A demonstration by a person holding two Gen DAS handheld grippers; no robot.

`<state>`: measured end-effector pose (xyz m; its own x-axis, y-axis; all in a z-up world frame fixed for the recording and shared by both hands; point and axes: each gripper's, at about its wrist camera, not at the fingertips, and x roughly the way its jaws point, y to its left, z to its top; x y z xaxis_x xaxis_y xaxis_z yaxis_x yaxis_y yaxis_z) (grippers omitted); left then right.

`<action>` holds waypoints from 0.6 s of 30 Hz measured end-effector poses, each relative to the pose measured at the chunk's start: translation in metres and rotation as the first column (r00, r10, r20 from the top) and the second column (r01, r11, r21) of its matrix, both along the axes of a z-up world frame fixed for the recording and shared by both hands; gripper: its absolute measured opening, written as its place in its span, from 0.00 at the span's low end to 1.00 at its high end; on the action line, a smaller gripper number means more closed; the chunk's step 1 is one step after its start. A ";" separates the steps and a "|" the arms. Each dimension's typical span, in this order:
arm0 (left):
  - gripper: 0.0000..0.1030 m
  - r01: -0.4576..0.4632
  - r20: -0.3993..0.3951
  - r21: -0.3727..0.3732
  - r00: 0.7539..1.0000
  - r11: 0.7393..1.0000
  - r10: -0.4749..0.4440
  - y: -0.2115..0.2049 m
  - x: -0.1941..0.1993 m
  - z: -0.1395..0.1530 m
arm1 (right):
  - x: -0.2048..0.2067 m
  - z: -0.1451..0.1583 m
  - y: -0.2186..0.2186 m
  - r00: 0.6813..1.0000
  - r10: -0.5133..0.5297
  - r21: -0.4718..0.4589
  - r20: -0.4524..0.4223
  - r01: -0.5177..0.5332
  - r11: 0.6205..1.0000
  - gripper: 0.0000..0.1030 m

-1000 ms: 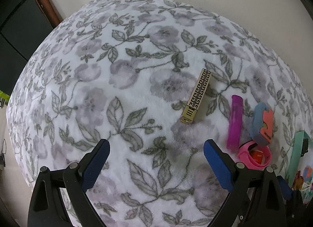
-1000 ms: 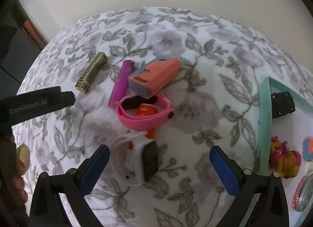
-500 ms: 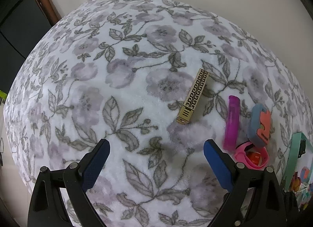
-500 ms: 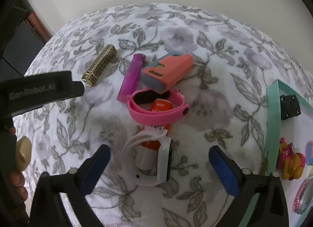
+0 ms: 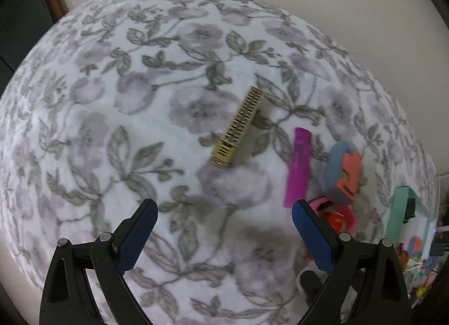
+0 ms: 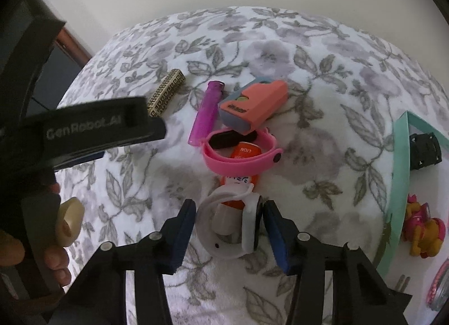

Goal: Organize rigid objects
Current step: 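Grasp the white watch band with the right tool while the left tool grasps the pink watch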

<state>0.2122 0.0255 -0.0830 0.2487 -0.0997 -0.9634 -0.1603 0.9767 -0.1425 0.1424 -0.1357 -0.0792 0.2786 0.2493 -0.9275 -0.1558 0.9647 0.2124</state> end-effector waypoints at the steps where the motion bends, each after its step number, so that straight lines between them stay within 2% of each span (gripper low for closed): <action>1: 0.94 0.007 -0.004 -0.010 1.000 1.000 -0.007 -0.002 0.000 -0.001 | 0.000 0.000 0.000 1.000 0.001 0.003 -0.001 -0.001 1.000 0.51; 10: 0.94 0.032 -0.011 -0.068 0.999 0.997 -0.033 -0.023 0.004 -0.005 | -0.001 0.005 -0.018 1.000 -0.017 0.046 -0.015 0.018 0.999 0.51; 18: 0.92 0.062 -0.008 -0.116 0.998 0.991 -0.064 -0.043 0.010 -0.010 | 0.001 0.009 -0.033 0.999 -0.042 0.042 -0.005 0.042 0.998 0.51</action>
